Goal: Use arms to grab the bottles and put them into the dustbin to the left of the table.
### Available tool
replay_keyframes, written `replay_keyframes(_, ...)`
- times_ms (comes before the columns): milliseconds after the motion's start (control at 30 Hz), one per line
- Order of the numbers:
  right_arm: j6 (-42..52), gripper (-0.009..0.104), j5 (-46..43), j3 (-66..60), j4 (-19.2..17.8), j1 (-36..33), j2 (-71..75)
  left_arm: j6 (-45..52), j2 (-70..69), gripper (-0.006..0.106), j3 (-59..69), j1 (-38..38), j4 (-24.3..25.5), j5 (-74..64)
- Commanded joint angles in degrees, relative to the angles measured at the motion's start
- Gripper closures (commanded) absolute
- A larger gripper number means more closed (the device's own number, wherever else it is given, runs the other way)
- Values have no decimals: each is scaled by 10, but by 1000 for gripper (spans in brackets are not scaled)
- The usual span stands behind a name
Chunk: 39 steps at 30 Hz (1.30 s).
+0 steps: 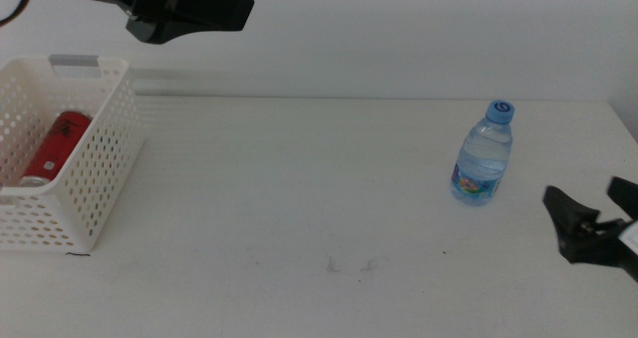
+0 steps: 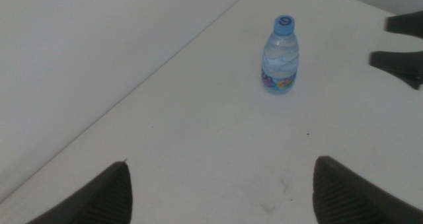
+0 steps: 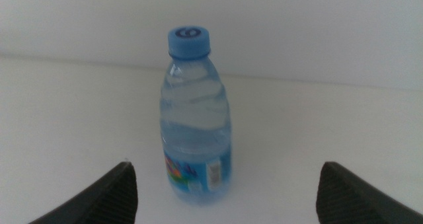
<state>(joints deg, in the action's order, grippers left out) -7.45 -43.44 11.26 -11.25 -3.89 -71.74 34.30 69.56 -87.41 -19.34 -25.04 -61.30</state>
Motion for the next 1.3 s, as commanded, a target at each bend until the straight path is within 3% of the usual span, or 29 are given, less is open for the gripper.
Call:
replay_keyframes(0,-5,4,-107,12,-12,3,-77,0,-2,7,-2,-1,-7,7)
replay_keyframes(167,-7,4,-225,59,-16,-9,-229,0,-2,7,-2,-1,-3,7)
replay_keyframes(400,-3,4,-212,173,-15,-42,-367,0,-2,7,-2,-1,-3,7)
replay_keyframes(600,-3,5,-123,304,-18,-42,-466,0,-2,7,-2,-1,-3,7)
replay_keyframes(633,-3,9,-110,326,-27,-42,-479,0,-2,7,-2,-1,-3,7)
replay_keyframes(700,-2,30,-74,362,-38,-48,-493,0,-2,7,-2,-1,-3,7)
replay_keyframes(767,-2,83,-31,387,-43,-70,-490,0,-2,7,-2,-1,-3,7)
replay_keyframes(800,-7,96,-26,395,-49,-81,-487,0,-2,7,-2,-1,-3,7)
replay_keyframes(933,0,98,-17,463,-51,-156,-491,0,-2,7,-2,-1,-3,7)
replay_keyframes(1100,-6,98,86,621,-51,-240,-550,0,-2,7,-2,-1,-3,7)
replay_keyframes(1267,-5,97,132,730,-51,-285,-632,0,-2,7,-2,-1,-3,7)
